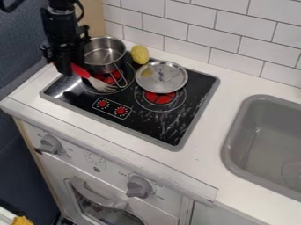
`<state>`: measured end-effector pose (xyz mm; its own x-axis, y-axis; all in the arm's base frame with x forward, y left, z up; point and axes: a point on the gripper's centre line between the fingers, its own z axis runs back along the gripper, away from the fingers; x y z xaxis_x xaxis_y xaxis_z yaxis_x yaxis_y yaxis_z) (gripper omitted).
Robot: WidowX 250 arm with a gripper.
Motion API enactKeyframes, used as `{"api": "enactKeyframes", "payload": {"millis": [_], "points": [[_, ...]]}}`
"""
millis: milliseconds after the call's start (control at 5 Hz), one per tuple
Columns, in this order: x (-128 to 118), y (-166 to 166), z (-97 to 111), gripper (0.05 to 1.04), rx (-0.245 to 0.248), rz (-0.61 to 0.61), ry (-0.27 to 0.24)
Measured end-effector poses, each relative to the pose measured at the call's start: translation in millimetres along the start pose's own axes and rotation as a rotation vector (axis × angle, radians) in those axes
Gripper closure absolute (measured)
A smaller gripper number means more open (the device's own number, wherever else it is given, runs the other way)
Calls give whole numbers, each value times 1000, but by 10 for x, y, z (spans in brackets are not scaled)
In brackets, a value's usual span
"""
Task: Pick up the red fork and put it on the bottom right of the stove
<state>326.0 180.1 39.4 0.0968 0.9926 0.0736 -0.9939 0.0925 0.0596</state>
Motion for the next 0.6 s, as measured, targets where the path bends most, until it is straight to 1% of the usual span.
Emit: {"api": "enactKeyframes", "payload": {"millis": [200, 400, 600], "points": [[46, 3, -157, 687, 4, 25, 22], [83, 9, -223, 687, 33, 36, 23], [99, 0, -224, 619, 50, 41, 28]]}}
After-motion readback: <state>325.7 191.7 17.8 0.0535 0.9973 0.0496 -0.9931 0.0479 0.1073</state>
